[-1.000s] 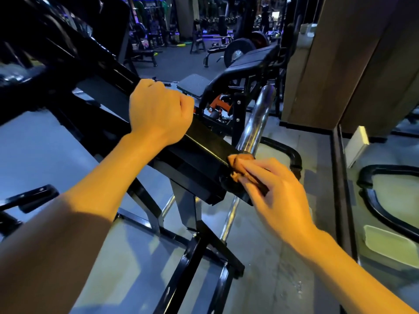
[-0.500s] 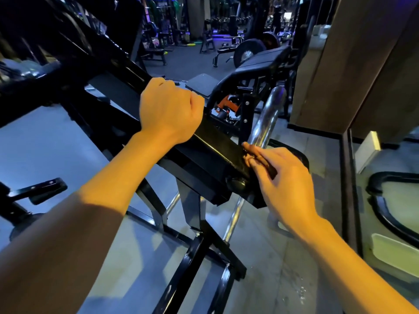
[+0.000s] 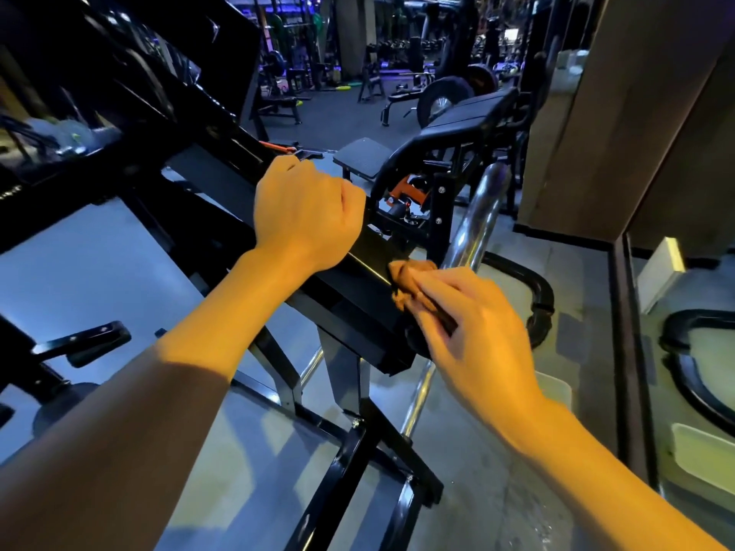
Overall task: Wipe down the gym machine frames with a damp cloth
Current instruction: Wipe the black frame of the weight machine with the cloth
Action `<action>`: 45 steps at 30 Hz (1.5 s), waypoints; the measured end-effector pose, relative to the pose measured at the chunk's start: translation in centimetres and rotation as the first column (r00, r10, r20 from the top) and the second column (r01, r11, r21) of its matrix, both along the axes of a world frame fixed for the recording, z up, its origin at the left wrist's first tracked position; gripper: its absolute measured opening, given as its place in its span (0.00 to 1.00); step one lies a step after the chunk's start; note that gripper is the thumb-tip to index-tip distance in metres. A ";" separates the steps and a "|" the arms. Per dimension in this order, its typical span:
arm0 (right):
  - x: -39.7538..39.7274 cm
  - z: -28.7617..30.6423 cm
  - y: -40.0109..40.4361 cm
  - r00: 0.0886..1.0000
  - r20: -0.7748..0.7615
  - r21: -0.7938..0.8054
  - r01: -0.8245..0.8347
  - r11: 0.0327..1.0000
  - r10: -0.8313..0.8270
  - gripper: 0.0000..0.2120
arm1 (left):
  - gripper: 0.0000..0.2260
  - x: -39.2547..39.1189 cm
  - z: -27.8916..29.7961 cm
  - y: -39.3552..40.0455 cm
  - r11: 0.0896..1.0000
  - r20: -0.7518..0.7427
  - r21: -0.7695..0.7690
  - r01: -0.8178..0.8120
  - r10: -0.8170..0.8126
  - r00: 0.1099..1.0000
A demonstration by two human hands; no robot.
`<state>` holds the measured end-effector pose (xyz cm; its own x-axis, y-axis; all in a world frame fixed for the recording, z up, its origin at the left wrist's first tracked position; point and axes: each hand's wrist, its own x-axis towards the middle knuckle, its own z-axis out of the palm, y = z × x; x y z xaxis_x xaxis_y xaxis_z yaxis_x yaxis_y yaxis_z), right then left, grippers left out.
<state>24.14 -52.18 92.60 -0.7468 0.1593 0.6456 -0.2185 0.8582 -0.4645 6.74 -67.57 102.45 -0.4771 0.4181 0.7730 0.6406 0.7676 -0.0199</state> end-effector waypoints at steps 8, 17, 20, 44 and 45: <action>-2.9 1.3 -1.1 0.995 -0.056 -0.076 0.084 0.994 -0.088 0.17 | 0.21 0.2 0.2 -0.1 0.999 0.054 -0.049 -0.018 0.021 0.998; -3.9 2.9 -0.5 0.997 -0.029 -0.057 0.076 0.995 -0.078 0.16 | 0.20 0.5 0.5 -0.3 0.996 0.108 -0.071 0.048 -0.040 0.993; -3.3 2.5 -1.8 1.000 -0.013 0.043 0.015 0.999 -0.015 0.19 | 0.22 0.2 1.5 -1.3 0.996 -0.016 -0.092 0.006 -0.007 1.000; -3.6 4.3 -2.2 0.999 -0.019 0.040 -0.027 0.999 0.028 0.15 | 0.26 -5.9 10.2 -10.3 0.949 -0.085 -0.274 -0.158 0.139 0.987; -3.9 4.3 -1.7 1.000 -0.014 0.008 0.015 1.000 -0.015 0.14 | 0.27 -6.0 10.5 -10.5 0.950 -0.085 -0.262 -0.171 0.154 0.984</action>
<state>20.26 -53.89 96.88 -0.7352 0.1653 0.6574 -0.2123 0.8649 -0.4549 0.71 -78.10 112.96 -0.5104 0.5339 0.6741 0.4983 0.8225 -0.2741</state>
